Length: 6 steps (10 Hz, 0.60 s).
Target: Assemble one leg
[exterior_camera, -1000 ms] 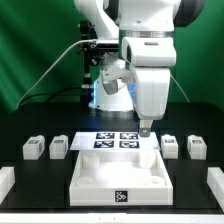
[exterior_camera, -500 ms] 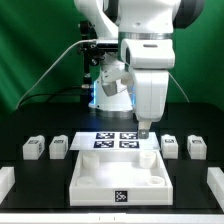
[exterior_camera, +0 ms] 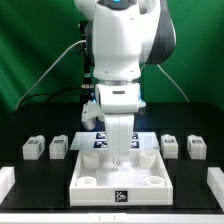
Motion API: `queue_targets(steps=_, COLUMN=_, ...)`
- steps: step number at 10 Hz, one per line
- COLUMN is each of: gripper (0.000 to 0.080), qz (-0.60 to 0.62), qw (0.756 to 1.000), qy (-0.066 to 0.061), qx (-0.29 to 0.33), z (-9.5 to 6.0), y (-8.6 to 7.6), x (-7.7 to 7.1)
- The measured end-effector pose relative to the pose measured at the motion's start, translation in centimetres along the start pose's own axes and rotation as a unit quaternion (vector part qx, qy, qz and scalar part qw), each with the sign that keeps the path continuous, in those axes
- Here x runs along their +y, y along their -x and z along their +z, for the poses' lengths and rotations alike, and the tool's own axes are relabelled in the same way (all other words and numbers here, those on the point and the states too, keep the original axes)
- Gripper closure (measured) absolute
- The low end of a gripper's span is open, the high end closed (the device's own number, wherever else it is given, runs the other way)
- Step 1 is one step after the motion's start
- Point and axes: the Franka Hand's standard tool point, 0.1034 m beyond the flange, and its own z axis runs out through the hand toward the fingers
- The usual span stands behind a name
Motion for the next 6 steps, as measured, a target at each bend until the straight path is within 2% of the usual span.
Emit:
queue_targets(steps=1, gripper=0.0272, qz=0.001, qw=1.000, qy=0.000, qx=0.000, z=-0.01, y=0.06, x=-0.02)
queue_targets(steps=2, gripper=0.0272, qz=0.001, qw=1.000, qy=0.000, qx=0.000, z=0.03, y=0.06, x=-0.05)
queue_targets(steps=3, gripper=0.0408, qz=0.001, qw=1.000, qy=-0.001, qx=0.000, z=0.04, y=0.06, x=-0.07)
queue_targets(steps=4, gripper=0.0597, qz=0.001, qw=1.000, qy=-0.001, qx=0.000, z=0.05, y=0.06, x=-0.08)
queue_targets(steps=5, gripper=0.0597, qz=0.001, qw=1.000, qy=-0.001, qx=0.000, z=0.06, y=0.06, x=-0.09)
queue_targets(steps=6, gripper=0.0740, qz=0.001, qw=1.000, qy=0.000, qx=0.000, z=0.01, y=0.08, x=-0.02)
